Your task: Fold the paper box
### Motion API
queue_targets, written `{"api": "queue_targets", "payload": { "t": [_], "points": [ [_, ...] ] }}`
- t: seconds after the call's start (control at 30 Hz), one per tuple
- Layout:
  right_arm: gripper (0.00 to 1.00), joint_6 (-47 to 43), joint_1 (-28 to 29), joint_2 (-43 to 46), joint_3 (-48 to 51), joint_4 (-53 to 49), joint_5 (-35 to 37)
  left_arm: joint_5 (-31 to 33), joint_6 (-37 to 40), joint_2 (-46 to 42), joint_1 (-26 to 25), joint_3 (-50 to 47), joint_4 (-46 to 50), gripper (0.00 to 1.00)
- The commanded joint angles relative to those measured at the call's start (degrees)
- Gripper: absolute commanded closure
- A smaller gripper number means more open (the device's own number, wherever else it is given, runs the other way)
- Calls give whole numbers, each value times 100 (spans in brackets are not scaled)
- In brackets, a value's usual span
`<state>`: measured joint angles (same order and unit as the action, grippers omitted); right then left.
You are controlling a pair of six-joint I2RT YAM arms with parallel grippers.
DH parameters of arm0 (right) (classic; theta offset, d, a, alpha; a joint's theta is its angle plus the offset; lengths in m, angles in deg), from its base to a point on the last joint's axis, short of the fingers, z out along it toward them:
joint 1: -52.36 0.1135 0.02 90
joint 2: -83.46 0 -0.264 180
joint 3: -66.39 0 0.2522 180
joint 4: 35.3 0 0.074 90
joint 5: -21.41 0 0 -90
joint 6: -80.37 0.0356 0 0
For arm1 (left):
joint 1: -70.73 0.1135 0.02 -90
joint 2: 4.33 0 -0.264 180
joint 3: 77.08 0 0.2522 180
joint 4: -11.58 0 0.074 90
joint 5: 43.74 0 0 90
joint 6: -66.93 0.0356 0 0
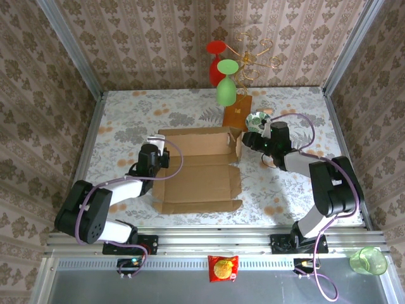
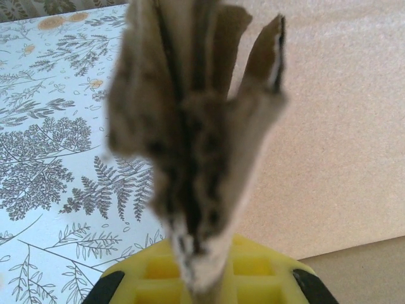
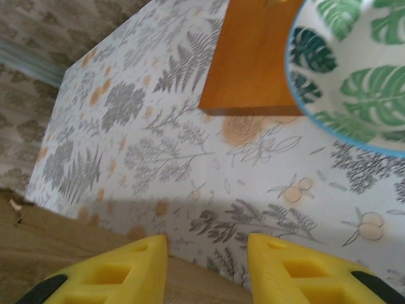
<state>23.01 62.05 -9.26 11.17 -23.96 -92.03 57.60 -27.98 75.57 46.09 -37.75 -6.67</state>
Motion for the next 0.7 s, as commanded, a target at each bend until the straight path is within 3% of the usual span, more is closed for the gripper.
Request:
{"api": "queue_targets", "payload": {
  "t": [0.0, 0.43, 0.67],
  "points": [
    [61, -462, 70, 309, 253, 306, -528, -100, 169, 84, 47, 185, 108, 100],
    [62, -1328, 155, 729, 491, 198, -918, -324, 156, 219, 153, 283, 163, 100],
    [61, -1554, 215, 537, 405, 143, -1093, -354, 149, 237, 170, 298, 156, 100]
  ]
}}
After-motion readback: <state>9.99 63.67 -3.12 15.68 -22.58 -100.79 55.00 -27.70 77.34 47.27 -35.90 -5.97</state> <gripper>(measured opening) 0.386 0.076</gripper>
